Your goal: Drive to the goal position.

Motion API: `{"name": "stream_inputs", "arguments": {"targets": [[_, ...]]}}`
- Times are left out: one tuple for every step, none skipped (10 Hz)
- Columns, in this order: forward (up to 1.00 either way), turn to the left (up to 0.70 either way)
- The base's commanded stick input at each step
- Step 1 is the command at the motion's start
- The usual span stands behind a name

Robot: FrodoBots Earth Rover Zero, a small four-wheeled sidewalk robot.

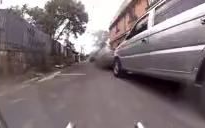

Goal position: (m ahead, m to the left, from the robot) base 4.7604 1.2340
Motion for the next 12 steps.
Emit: {"name": "stream_inputs", "arguments": {"targets": [[1.00,0.03],[1.00,0.17],[1.00,0.35],[1.00,0.30],[1.00,0.02],[1.00,0.01],[1.00,0.00],[1.00,0.02],[1.00,0.03],[1.00,0.03],[1.00,0.03],[1.00,0.02]]}}
